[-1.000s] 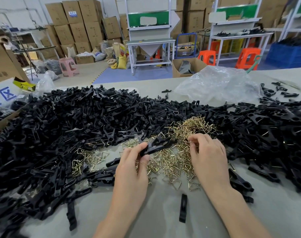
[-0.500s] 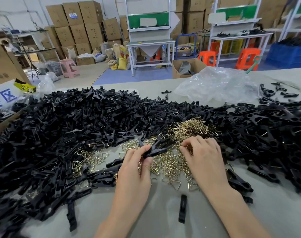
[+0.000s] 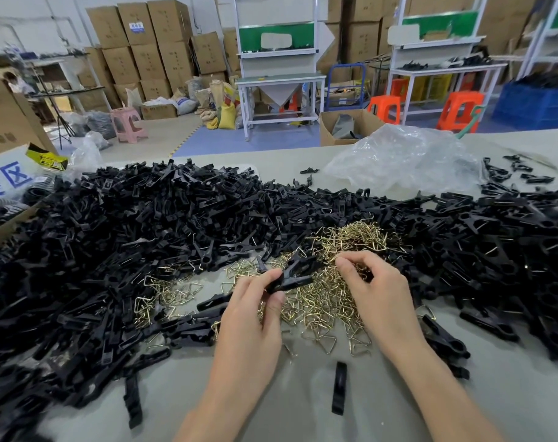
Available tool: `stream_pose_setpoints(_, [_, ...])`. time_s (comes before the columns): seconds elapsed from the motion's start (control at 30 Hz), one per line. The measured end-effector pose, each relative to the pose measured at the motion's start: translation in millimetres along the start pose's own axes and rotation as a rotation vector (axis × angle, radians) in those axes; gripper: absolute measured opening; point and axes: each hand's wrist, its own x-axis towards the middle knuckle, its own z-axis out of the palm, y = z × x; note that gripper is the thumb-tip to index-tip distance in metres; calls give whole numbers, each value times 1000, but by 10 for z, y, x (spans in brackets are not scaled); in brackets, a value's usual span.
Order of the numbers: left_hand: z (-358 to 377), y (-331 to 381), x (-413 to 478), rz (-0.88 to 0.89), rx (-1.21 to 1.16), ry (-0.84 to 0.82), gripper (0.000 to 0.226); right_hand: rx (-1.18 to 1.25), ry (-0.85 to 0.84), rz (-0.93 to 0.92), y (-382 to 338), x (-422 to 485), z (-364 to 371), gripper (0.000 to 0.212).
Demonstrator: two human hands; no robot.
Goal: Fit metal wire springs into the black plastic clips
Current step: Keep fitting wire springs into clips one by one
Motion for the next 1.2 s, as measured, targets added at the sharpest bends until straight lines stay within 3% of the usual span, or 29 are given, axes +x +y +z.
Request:
stream_pose_setpoints(0.2, [0,-17,8,-5,-10,11,31,-13,45,-34,-24,17,-50,10])
stream_pose_setpoints(0.47, [-9,-27,6,20,26,-8,31,-537,75,-378,-92,-54,8,18])
stream_pose_setpoints(0.7, [2,-36,2,18,33,-19,30,-616,63,-502,-126,-68,-59,10])
stream_pose_setpoints(0.77, [3,-25,0,25,37,-20,30,-506,17,-437,-128,-90,-83,10])
stream_pose_setpoints(0.9, [-1,-18,4,40,37,-9,31,97,-75,9,-150,-65,-102,9])
stream_pose_setpoints(1.0, [-14,0,-1,50,23,-26,32,431,-165,240,-170,-36,-84,11])
stream_pose_setpoints(1.2, [-17,13,-5,94,35,-56,36,652,-291,413,-203,-36,-34,6])
